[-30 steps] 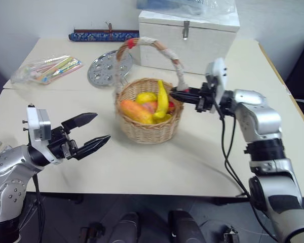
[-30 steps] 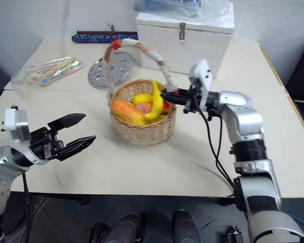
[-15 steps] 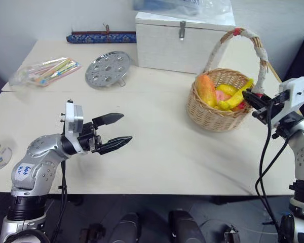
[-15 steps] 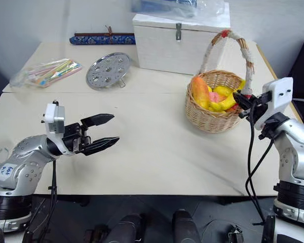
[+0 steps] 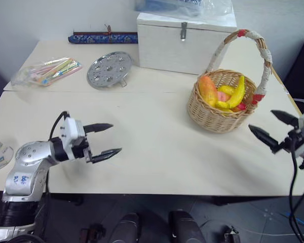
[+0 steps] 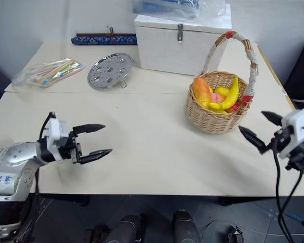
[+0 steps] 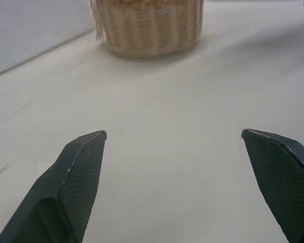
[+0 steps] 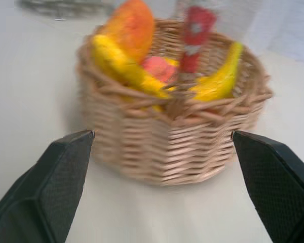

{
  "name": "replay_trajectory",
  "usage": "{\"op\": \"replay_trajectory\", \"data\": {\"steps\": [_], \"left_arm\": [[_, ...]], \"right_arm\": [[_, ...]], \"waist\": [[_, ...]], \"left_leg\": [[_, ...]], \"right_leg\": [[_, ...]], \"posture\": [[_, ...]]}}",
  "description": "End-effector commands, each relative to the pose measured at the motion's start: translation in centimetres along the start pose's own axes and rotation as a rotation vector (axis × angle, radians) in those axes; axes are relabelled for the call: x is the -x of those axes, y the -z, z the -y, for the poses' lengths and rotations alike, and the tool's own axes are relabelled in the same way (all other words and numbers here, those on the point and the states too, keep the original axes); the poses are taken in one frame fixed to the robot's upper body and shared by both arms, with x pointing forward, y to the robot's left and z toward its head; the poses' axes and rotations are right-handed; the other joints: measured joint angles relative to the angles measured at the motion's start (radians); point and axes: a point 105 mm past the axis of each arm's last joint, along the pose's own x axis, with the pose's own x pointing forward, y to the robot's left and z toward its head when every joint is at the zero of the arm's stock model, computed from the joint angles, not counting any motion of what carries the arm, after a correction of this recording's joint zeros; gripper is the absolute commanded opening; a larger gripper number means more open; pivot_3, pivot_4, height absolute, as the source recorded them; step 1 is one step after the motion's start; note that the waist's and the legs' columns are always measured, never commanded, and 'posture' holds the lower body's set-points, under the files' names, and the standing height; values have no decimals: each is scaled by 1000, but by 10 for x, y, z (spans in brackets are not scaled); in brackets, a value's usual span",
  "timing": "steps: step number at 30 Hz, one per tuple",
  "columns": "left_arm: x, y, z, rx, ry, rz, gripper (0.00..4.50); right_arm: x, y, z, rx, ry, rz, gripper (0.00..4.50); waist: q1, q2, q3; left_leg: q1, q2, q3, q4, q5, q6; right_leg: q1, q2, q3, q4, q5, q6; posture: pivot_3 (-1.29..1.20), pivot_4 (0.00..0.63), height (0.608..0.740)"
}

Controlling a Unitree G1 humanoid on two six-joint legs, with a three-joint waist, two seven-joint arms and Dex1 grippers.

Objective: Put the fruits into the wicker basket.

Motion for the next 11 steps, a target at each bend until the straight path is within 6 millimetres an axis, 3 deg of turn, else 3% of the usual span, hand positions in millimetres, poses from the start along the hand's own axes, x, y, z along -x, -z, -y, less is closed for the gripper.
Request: {"op": "replay_trajectory", "data": {"steps": [1, 6, 11], "left_arm": [[9, 6, 8, -75, -43, -49, 4500], [11, 25, 17, -101, -115, -111, 4500], [2, 28, 23, -120, -207, -77, 4500]], "right_arm": [[-18, 2, -54, 73, -336, 14, 4470], [-53, 21, -111, 249, -647, 67, 4470], [-90, 30, -120, 286, -653, 156, 4470]], "waist": [[-6, 0, 0], [0, 0, 0], [1, 0, 0]], "left_leg": [[0, 1, 0, 0, 0, 0], [2, 2, -1, 1, -1, -1], [12, 3, 0, -1, -4, -1]], "right_leg": [[1, 0, 2, 0, 0, 0], [3, 1, 8, -1, 2, -1], [14, 3, 8, -7, 2, -1]], "posture": [[0, 150, 740], [0, 150, 740], [0, 150, 740]]}}
